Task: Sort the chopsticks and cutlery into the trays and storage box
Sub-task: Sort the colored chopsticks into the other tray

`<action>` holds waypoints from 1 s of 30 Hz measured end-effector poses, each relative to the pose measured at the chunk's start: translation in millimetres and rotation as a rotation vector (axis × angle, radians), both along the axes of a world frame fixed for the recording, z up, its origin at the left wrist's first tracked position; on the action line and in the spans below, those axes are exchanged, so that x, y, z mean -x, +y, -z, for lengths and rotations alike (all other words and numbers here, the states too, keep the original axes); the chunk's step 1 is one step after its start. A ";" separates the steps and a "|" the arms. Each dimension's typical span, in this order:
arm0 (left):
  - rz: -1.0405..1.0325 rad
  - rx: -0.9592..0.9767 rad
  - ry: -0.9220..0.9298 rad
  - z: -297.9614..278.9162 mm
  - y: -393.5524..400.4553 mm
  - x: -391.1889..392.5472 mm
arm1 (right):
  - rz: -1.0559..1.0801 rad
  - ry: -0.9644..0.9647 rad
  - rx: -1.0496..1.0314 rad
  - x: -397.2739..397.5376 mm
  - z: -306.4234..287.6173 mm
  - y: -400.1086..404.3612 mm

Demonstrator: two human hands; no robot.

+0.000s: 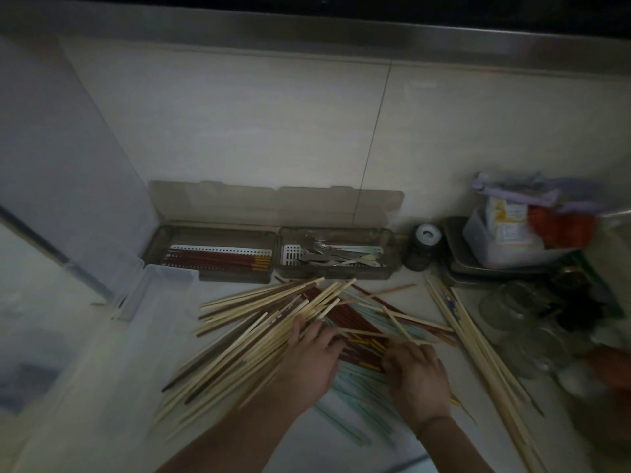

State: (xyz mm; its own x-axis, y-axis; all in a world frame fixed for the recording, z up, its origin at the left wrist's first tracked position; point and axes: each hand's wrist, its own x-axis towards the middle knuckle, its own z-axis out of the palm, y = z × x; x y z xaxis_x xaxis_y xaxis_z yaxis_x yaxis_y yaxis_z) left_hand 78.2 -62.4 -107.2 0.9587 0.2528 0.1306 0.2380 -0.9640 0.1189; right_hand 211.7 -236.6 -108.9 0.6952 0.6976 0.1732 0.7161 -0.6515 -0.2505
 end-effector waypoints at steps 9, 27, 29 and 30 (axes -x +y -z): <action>-0.084 -0.010 0.019 0.6 -1.1 -11.6 | -0.045 0.052 0.158 2.2 2.2 4.4; 0.077 0.143 -0.436 -27.8 22.8 -29.0 | 0.113 0.225 -0.336 -36.4 -98.0 -48.7; 0.007 0.116 -0.495 -33.6 46.5 -23.0 | 0.051 0.241 -0.281 -36.2 -97.8 -36.0; -0.015 0.102 -0.504 -38.0 59.9 -17.5 | 0.021 0.248 -0.261 -35.2 -96.9 -26.8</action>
State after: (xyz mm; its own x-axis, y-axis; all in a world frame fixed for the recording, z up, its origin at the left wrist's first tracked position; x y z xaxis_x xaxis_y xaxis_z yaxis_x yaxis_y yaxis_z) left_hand 95.8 -2.5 -69.1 0.7788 0.3018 0.5498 0.1410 -0.9384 0.3154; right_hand 246.9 -263.5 -12.0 0.7523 0.6370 0.1681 0.5996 -0.5565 -0.5751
